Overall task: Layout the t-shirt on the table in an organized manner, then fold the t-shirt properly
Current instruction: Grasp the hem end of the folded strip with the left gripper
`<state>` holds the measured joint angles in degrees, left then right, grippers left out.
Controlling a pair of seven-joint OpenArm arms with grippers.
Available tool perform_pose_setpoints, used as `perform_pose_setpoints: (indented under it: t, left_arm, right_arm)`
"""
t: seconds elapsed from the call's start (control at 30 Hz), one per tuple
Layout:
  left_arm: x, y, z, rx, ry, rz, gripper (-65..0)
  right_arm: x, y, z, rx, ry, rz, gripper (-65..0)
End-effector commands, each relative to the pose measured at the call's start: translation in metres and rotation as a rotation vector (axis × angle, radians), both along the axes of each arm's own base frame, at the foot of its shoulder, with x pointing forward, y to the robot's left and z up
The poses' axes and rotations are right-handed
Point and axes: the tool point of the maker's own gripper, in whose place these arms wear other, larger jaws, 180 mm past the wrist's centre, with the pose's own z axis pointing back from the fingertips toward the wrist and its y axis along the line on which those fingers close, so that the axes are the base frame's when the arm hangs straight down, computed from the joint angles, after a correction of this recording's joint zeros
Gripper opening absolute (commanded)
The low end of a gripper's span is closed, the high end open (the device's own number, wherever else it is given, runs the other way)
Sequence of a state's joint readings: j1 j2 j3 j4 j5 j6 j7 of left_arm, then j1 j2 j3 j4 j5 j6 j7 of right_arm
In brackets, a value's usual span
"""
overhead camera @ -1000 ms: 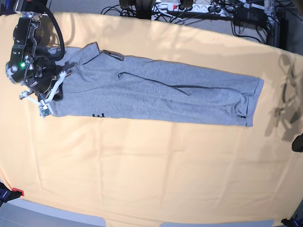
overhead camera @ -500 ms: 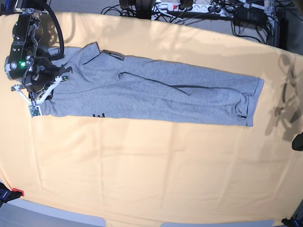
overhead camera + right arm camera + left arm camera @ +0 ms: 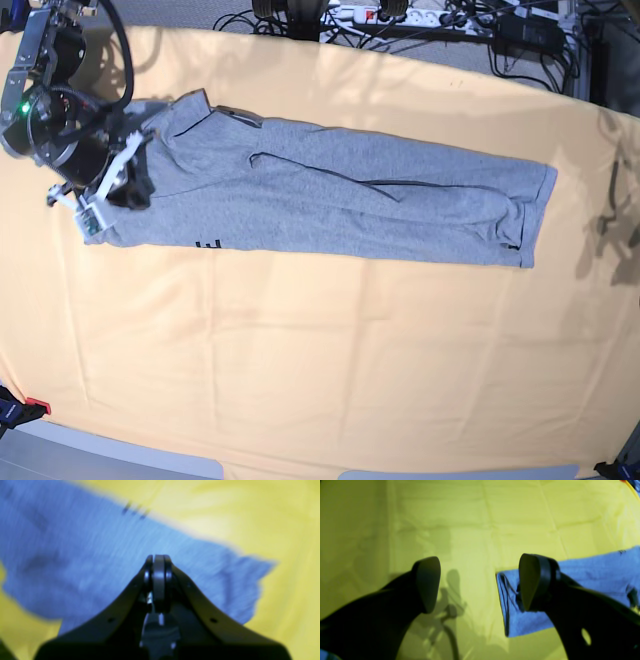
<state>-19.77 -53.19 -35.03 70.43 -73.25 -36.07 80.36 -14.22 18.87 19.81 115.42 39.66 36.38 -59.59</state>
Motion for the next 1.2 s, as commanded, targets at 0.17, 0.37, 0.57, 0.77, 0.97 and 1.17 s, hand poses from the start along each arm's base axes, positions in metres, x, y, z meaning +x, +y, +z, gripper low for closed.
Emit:
perform_pose_setpoints:
  t: [0.17, 0.37, 0.57, 0.77, 0.97, 1.17]
  left_arm:
    - [-0.02, 0.011, -0.014, -0.029, 0.016, 0.044, -15.6]
    - [-0.041, 0.012, -0.05, -0.082, 0.081, 0.077, -15.6]
    - [-0.054, -0.006, -0.088, -0.139, 0.123, 0.058, -15.6]
    - [-0.052, -0.026, -0.114, -0.192, 0.109, 0.052, -15.6]
    - [-0.046, -0.037, -0.129, -0.23, 0.073, 0.086, -15.6]
    - [-0.041, -0.042, -0.143, -0.233, 0.051, 0.129, -15.6]
  right_arm:
    - [-0.005, -0.002, -0.004, -0.017, -0.012, -0.017, -65.0]
    - [-0.01, -0.016, -0.041, 0.003, 0.065, -0.078, -65.0]
    - [-0.027, -0.032, -0.085, 0.015, 0.207, -0.14, -65.0]
    - [-0.035, -0.032, -0.092, 0.0, 0.255, -0.124, -65.0]
    - [-0.037, -0.029, -0.092, 0.018, 0.267, -0.119, -65.0]
    - [-0.037, -0.029, -0.092, 0.018, 0.267, -0.119, -65.0]
